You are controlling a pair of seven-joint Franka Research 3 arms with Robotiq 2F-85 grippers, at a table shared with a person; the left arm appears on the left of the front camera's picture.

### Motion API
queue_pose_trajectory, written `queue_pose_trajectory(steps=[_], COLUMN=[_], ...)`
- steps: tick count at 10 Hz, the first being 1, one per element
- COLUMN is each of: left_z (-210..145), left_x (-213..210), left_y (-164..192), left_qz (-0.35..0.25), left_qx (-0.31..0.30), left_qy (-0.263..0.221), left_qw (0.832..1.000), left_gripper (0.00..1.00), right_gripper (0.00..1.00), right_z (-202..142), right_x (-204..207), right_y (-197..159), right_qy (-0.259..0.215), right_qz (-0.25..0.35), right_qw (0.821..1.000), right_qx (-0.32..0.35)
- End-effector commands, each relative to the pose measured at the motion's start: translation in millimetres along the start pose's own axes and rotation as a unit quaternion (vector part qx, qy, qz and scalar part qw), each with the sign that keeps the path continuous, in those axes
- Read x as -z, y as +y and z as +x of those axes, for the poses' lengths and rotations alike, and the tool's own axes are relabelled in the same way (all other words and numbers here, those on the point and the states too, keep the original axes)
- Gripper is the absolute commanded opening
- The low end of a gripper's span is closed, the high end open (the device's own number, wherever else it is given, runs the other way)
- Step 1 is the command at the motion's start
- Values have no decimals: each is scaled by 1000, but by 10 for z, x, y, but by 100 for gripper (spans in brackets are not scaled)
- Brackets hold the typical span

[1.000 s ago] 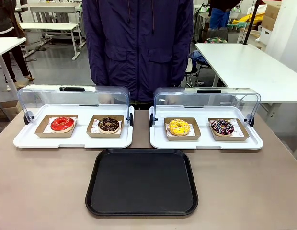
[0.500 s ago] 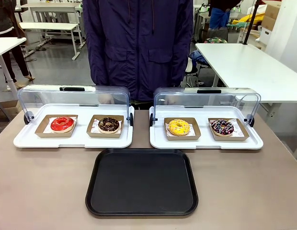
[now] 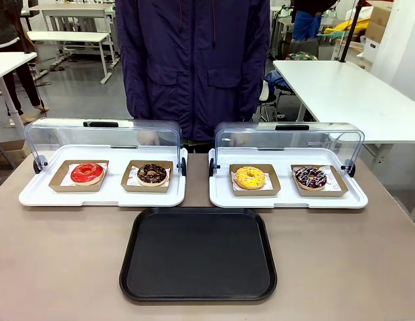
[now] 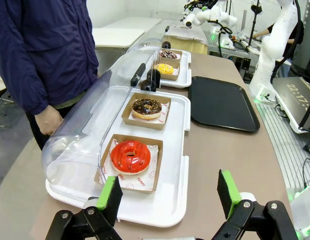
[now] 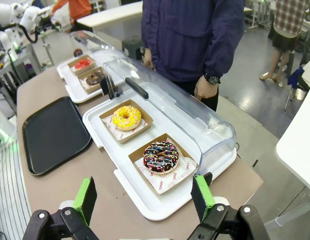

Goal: Move the third donut from the left to the tray.
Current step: Pick up the Paper togo box containing the Donut indicated by the person and place it on the Handle tray.

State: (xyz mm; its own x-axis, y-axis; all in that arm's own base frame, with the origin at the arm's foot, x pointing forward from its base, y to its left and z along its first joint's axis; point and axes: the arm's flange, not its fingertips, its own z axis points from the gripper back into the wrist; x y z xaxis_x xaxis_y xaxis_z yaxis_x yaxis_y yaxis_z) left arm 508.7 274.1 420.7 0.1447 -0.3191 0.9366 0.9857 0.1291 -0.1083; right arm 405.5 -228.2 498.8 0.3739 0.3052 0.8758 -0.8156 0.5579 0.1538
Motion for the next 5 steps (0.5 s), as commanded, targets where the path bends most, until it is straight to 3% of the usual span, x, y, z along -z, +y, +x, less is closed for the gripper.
queue_pose_trajectory(steps=[1, 5], left_z=[16, 16], left_x=[7, 7], left_y=[-13, -13], left_qz=[-2, -2], left_qx=[0, 0], left_qy=[5, 5], left_qw=[1000, 1000], left_gripper=[100, 100], right_gripper=[100, 100], right_z=[11, 11], right_x=[10, 10], right_y=[15, 15], right_qy=[-6, -6], right_qz=[2, 2], right_qw=[1000, 1000], right_qx=[-3, -3])
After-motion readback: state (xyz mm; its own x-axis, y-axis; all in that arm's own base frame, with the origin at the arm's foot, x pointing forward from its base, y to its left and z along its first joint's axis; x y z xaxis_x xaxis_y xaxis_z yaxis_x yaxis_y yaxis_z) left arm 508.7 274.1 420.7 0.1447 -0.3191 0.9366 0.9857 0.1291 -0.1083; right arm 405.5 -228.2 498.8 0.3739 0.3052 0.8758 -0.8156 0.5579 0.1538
